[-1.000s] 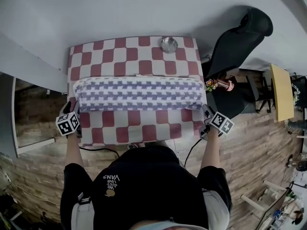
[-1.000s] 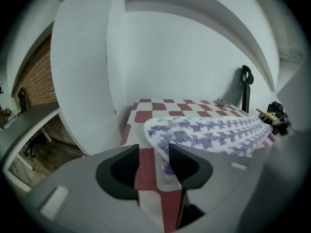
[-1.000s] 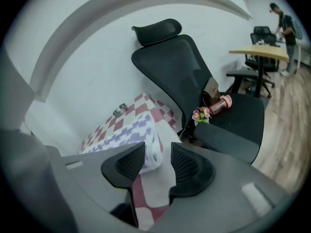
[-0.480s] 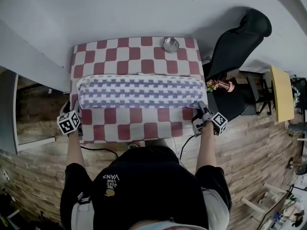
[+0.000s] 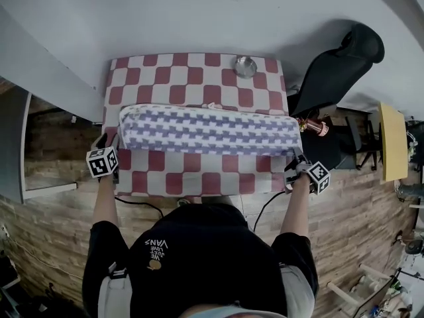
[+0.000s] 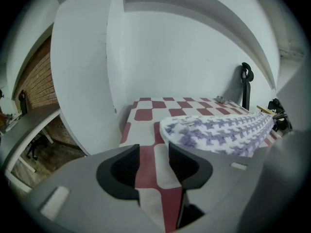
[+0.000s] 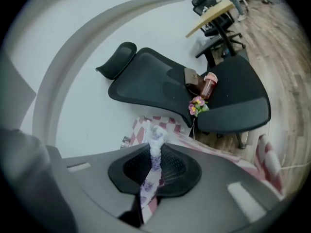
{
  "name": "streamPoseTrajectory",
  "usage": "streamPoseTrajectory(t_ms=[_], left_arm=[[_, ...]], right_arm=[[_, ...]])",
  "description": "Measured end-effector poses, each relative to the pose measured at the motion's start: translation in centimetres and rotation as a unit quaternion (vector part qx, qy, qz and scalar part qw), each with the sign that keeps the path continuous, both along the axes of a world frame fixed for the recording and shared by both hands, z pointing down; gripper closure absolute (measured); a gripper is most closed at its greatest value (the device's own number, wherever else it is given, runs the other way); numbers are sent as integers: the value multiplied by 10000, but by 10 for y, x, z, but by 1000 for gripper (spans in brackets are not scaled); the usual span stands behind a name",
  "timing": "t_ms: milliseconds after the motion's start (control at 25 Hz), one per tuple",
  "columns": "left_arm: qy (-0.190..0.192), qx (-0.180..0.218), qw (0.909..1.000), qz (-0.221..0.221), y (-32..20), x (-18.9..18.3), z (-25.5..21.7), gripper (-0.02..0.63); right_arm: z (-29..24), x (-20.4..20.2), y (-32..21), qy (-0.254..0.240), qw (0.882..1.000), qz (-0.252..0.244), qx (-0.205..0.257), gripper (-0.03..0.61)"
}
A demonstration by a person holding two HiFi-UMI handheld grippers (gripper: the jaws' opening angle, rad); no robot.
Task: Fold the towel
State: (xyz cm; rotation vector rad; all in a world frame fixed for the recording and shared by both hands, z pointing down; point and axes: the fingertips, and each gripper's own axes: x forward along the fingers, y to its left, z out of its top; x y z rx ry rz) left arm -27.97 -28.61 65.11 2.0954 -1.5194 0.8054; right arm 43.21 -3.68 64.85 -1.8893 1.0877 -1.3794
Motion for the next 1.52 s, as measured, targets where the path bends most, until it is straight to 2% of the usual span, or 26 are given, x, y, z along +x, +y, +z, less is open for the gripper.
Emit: streamPoseTrajectory(t_ms=[160, 280, 360, 480, 600, 800, 880, 1080, 1120, 1160, 1200, 1240, 1360, 1520], left_arm=[[-33, -91, 9997, 214, -1, 22, 9, 449], [349, 94, 9984, 436, 8, 51, -7, 449], [522, 263, 9941, 909, 22, 80, -22, 447], [589, 217, 9837, 1682, 53, 123, -20, 426], [716, 45, 9787, 1924, 78, 143, -5, 426], [799, 303, 9772, 1946, 100, 148, -12, 426], [815, 303, 9742, 2081, 112, 150, -12, 426], [394, 146, 9708, 2363, 118, 155, 12, 431], [317, 164, 9706, 2379, 114, 155, 15, 446], [266, 179, 9701, 2406, 109, 156, 16, 484], [250, 180, 9688, 2459, 105, 156, 17, 550], [265, 164, 9669, 2533, 102, 156, 16, 575], [412, 27, 9618, 2706, 94, 148, 10, 587], [531, -284, 9598, 2741, 84, 127, 6, 589]], right_arm=[[-26, 50, 25, 502, 9983, 248, -136, 545], [-39, 77, 46, 798, 9954, 415, -320, 545], [-45, 85, 56, 907, 9940, 490, -364, 545], [-45, 86, 58, 933, 9934, 577, -332, 545], [-41, 82, 56, 926, 9933, 626, -307, 545], [-43, 78, 55, 979, 9928, 640, -275, 545], [-44, 77, 54, 1019, 9926, 595, -278, 545], [-49, 76, 54, 1103, 9921, 526, -271, 545], [-50, 77, 55, 1117, 9920, 512, -280, 545], [-51, 78, 55, 1129, 9919, 497, -292, 545], [-52, 79, 56, 1138, 9918, 486, -306, 545], [-53, 80, 56, 1144, 9918, 477, -321, 545], [-54, 83, 60, 1176, 9913, 433, -394, 545], [-53, 96, 75, 1243, 9892, 522, -579, 545]])
